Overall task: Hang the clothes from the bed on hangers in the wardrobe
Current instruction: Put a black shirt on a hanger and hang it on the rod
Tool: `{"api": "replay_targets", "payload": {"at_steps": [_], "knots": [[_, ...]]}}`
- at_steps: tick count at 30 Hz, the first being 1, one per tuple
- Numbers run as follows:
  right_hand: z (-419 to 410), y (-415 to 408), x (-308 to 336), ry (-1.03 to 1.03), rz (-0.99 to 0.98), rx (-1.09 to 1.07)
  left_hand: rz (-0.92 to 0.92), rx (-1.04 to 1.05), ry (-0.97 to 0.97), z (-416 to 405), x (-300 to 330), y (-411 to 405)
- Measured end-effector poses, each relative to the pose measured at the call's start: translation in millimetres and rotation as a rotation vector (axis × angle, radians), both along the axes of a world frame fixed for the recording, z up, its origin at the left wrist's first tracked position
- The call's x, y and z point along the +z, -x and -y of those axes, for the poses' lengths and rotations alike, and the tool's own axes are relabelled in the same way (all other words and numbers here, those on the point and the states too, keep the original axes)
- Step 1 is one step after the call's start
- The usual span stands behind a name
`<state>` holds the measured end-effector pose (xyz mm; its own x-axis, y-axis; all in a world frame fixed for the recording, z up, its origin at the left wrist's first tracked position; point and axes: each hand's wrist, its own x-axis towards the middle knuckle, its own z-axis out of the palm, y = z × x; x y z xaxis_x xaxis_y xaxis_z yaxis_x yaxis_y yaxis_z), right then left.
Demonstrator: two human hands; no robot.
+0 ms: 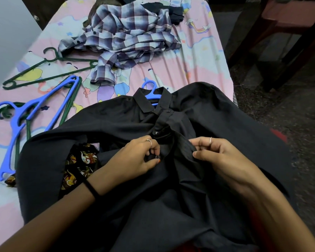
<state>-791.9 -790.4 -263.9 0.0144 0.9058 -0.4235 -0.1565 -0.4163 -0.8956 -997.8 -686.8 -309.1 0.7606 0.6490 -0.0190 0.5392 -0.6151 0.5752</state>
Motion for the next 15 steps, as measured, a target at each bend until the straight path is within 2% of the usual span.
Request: {"api": "replay_targets", "payload": {"at_steps": [4, 8, 12, 15], "knots": [[4, -5, 6, -0.030, 0.054, 0.053, 0.083, 0.131, 0.162, 6, 12, -1], [5, -9, 14, -0.021, 0.112, 0.110, 0.266, 0.295, 0.385, 12, 35, 1], [5, -7, 19, 0.005, 0.320, 0.175, 0.394, 0.337, 0.560, 20, 57, -1], [6, -2, 21, 0.015, 0.450, 0.103, 0.439, 0.345, 0.591, 31, 68, -8]]}}
